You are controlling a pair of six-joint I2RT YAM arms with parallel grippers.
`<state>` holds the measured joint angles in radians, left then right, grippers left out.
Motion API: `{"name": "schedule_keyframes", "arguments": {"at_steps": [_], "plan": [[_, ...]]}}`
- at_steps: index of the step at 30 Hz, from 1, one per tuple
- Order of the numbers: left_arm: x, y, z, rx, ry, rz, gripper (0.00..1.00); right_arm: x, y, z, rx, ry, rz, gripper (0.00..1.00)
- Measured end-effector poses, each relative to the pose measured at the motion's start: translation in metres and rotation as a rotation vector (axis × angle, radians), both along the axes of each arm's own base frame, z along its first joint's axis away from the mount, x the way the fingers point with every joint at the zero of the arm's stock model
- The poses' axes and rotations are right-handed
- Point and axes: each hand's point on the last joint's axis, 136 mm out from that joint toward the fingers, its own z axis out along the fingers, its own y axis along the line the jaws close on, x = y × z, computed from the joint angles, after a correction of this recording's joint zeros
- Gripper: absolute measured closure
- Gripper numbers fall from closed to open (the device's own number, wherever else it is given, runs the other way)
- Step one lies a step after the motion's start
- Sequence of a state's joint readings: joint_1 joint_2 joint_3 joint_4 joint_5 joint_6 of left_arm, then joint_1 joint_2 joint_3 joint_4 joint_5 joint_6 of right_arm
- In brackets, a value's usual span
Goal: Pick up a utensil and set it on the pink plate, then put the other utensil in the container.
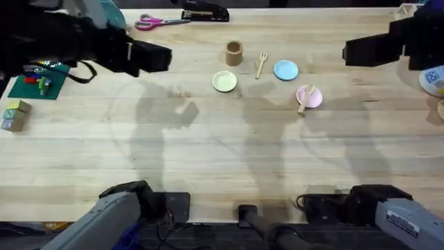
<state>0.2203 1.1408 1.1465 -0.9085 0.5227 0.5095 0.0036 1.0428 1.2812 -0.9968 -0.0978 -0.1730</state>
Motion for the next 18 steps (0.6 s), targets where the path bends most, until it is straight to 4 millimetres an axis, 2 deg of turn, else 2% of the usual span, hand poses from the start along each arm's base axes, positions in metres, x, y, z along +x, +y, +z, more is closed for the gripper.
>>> {"name": "schedule_keyframes", "arguments": {"at_steps": [6, 14, 18], "plan": [[0.008, 0.012, -0.010, -0.054, -0.016, -0.081, 0.006, -0.002, 0.000, -0.002, 0.000, 0.013, 0.000, 0.003], [0.013, 0.005, -0.016, -0.106, -0.020, -0.156, 0.008, -0.003, 0.001, -0.003, 0.032, 0.023, -0.040, 0.003], [0.013, 0.004, -0.015, -0.107, -0.028, -0.166, 0.006, -0.002, 0.011, -0.005, 0.053, 0.039, -0.047, 0.003]]}}
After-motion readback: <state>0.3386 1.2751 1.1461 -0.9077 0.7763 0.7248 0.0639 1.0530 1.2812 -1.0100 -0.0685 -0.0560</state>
